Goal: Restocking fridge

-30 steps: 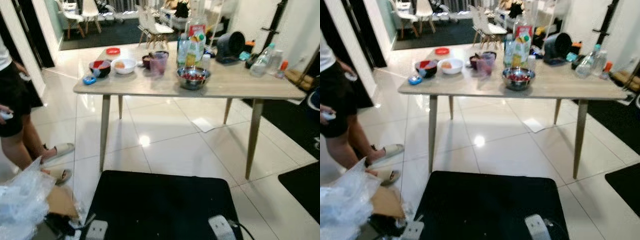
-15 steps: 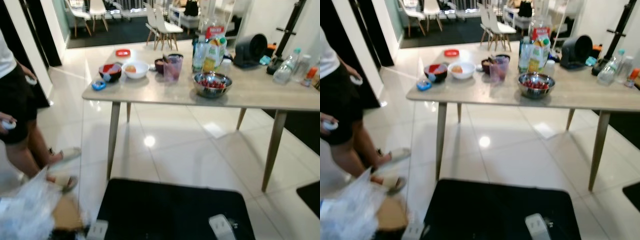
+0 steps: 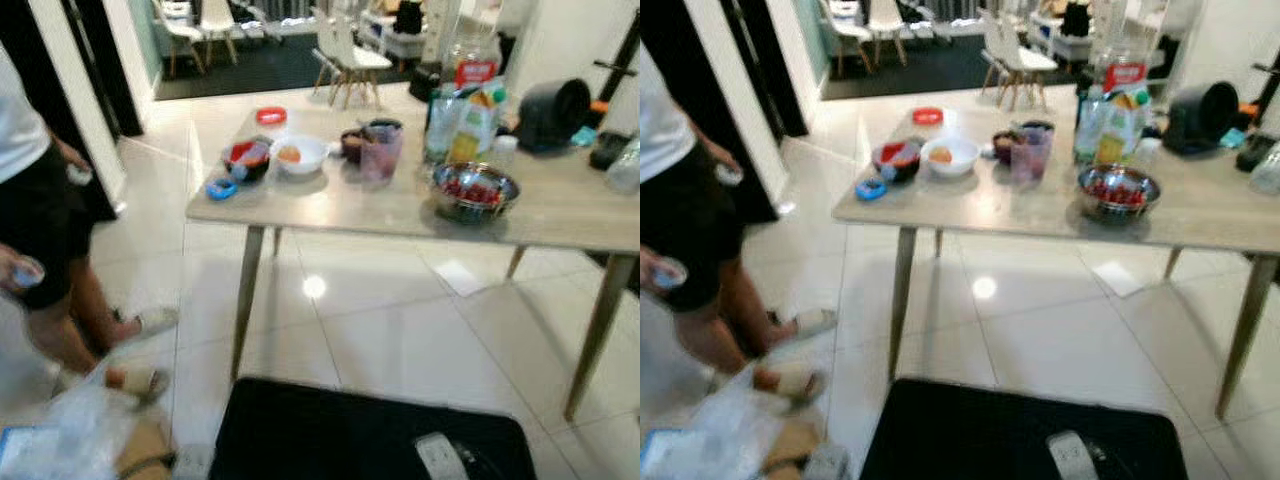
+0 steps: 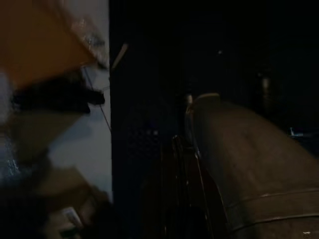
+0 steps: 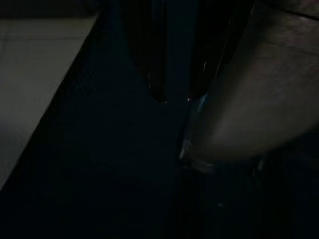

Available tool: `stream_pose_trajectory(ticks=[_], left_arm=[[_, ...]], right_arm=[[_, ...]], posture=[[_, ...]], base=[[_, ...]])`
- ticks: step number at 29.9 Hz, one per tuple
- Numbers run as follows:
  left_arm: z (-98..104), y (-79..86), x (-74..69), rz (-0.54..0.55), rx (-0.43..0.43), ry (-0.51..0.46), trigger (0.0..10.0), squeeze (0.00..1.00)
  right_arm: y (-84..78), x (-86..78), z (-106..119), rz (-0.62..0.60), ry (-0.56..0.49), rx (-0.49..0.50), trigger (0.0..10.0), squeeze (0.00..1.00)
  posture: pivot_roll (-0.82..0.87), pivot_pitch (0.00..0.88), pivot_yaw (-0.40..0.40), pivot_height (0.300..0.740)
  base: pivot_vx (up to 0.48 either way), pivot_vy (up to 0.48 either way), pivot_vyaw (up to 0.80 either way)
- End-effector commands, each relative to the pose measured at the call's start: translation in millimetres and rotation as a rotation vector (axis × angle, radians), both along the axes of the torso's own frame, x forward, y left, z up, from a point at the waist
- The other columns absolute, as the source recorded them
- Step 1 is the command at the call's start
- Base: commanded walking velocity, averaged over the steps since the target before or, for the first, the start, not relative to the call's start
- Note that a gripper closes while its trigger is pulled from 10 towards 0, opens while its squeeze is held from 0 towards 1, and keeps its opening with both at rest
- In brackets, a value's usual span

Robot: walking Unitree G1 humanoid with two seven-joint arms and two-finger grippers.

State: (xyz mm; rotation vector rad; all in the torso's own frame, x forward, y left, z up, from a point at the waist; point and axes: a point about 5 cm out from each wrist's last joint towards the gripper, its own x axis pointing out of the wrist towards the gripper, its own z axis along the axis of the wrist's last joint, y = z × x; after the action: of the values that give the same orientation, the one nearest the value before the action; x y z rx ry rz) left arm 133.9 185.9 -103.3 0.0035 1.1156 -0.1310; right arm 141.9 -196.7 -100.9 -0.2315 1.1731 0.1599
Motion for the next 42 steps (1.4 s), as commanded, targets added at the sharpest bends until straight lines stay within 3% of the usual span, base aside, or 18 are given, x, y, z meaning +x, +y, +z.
stream_pose_trajectory(ticks=[1,7,30,42], left_arm=[[0,1.5,-0.8,-0.013,0.007,0.007,10.0,0.00],[0,2.3,-1.4,-0.013,0.010,0.007,10.0,0.00],[-1,2.7,-4.2,0.001,0.022,0.011,10.0,0.00],[1,-1.2,3.0,0.001,0.013,-0.004,10.0,0.00]], right_arm=[[-6.2,-0.8,1,-0.018,0.004,-0.014,10.0,0.00],[-5.1,-1.2,0,-0.018,0.001,-0.015,10.0,0.00],[-4.5,-1.8,0,0.000,-0.001,-0.022,10.0,0.00],[-7.5,9.0,4,0.031,-0.020,-0.032,10.0,0.00]], posture=[[-0.06,0.000,0.042,0.740],[-0.05,0.000,0.044,0.740],[-0.06,0.000,0.037,0.740],[-0.05,0.000,0.020,0.740]], base=[[0.277,0.000,-0.80],[0.269,0.000,-0.26],[0.000,0.000,0.00],[0.000,0.000,0.00]])
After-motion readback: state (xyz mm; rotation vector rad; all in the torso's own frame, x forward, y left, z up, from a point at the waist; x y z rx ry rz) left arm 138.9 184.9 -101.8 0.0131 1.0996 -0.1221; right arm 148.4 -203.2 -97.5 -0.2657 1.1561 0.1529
